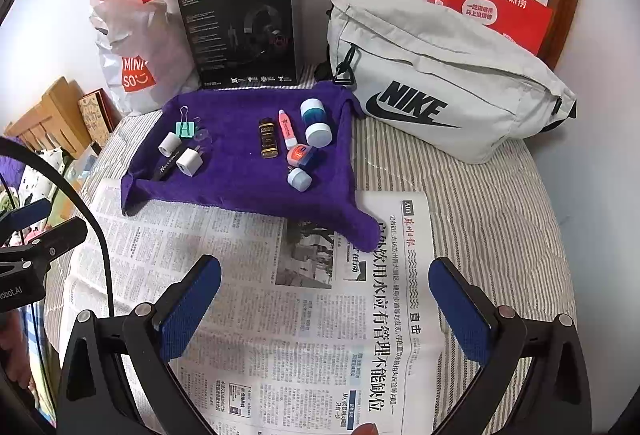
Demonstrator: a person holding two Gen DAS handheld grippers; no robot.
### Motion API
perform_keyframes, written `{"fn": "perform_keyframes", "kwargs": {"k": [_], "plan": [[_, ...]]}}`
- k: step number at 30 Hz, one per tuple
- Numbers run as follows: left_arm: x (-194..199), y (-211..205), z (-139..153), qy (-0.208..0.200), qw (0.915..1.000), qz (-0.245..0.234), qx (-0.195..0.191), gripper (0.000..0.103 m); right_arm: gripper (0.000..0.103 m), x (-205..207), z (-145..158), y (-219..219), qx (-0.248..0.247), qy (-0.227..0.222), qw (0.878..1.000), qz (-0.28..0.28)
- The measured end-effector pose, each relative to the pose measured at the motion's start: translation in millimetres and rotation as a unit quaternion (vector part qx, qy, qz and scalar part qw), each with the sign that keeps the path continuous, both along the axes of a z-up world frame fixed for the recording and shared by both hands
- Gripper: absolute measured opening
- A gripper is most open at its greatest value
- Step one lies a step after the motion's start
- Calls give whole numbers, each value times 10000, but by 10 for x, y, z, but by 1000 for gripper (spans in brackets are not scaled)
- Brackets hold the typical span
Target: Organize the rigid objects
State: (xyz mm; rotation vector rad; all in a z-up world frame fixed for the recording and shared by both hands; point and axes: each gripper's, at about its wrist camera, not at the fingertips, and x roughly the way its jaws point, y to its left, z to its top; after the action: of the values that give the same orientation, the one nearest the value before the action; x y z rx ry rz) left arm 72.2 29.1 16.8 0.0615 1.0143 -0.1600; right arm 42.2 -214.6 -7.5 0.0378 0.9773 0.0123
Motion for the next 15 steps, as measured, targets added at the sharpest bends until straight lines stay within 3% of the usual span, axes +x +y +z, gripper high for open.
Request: {"fn": "perform_keyframes", "kwargs": {"k": [15], "plan": [[-1,15,-23,40,10000,-31,-22,94,102,6,7,-40,14,-13,10000,-66]]}}
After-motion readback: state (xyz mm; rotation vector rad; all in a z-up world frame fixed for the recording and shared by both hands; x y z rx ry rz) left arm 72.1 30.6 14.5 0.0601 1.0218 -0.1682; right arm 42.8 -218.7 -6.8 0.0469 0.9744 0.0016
